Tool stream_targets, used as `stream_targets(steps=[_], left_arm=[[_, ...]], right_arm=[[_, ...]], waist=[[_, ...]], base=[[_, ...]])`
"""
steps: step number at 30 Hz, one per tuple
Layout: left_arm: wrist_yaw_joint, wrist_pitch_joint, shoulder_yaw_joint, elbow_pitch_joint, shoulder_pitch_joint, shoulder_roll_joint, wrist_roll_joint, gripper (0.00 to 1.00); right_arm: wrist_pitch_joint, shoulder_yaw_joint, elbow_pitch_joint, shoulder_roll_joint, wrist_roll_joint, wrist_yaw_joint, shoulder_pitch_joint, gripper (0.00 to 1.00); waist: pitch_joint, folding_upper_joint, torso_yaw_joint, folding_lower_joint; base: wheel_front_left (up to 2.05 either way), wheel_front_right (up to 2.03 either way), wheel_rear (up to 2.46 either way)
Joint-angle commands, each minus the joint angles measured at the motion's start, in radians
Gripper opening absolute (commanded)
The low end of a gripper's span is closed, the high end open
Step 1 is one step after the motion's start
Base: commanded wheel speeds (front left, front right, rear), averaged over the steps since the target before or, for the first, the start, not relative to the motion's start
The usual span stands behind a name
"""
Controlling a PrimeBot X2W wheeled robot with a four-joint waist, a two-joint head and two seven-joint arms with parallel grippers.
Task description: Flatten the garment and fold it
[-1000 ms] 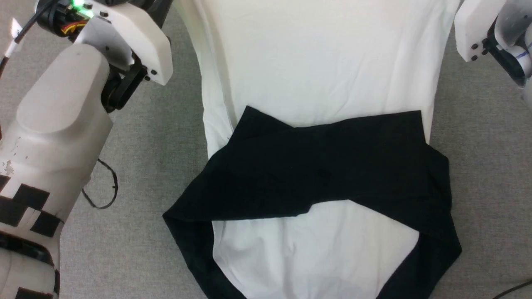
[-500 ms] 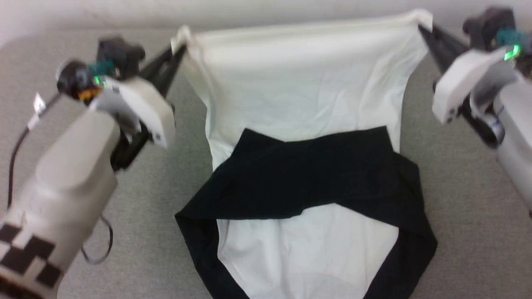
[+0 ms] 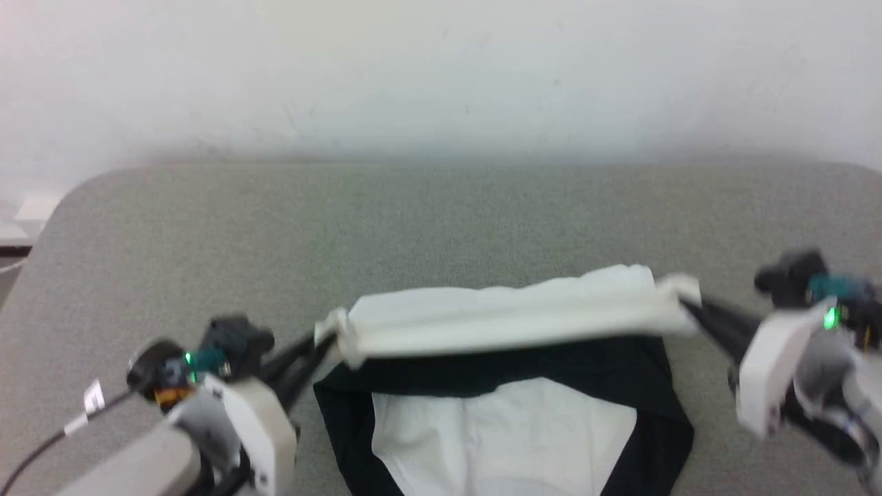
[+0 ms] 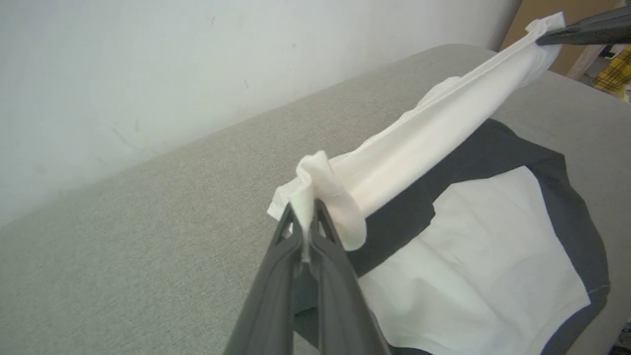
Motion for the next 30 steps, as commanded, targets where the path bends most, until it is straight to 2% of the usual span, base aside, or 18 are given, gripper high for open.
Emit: stream_targets(steps=[1, 6, 16, 26, 27, 28, 30], left_arm=[[0.013, 0.011, -0.009, -0.023, 0.029, 0.021, -0.004, 0.00], [0.028, 0.063, -0.062, -0.108, 0.104, 0.065, 0.000, 0.00], [-0.028, 0.140, -0.177, -0.064, 0.143, 0.038, 0.033, 0.00], [-0.086, 0.163, -0.229, 0.059, 0.114, 0.001, 0.074, 0.00], [-0.090, 0.163, -0.234, 0.071, 0.112, -0.002, 0.079, 0.46], [-0.093, 0.157, -0.237, 0.083, 0.111, -0.005, 0.085, 1.00], [-0.092, 0.146, -0.237, 0.095, 0.110, -0.009, 0.090, 1.00]], right_arm=[[0.023, -0.012, -0.026, -0.013, -0.001, -0.002, 0.044, 0.00], [0.150, -0.069, -0.166, -0.041, -0.018, -0.002, 0.215, 0.00], [0.370, -0.102, -0.291, -0.034, -0.046, -0.002, 0.373, 0.00], [0.431, -0.077, -0.300, -0.036, -0.092, -0.002, 0.400, 0.00], [0.428, -0.076, -0.299, -0.036, -0.093, -0.002, 0.399, 0.00], [0.424, -0.078, -0.296, -0.033, -0.090, -0.002, 0.401, 1.00], [0.425, -0.079, -0.294, -0.030, -0.080, -0.002, 0.404, 1.00]], waist=[[-0.026, 0.0000, 0.004, 0.0004], [-0.007, 0.0000, 0.006, 0.0004], [0.032, 0.0000, 0.015, 0.0004], [0.061, 0.0000, 0.027, 0.0004], [0.060, 0.0000, 0.027, 0.0004], [0.056, 0.0000, 0.028, 0.0004], [0.048, 0.0000, 0.029, 0.0004]], base=[[0.00, 0.00, 0.00], [0.00, 0.00, 0.00], [0.00, 0.00, 0.00], [0.00, 0.00, 0.00], [0.00, 0.00, 0.00], [0.00, 0.00, 0.00], [0.00, 0.00, 0.00]])
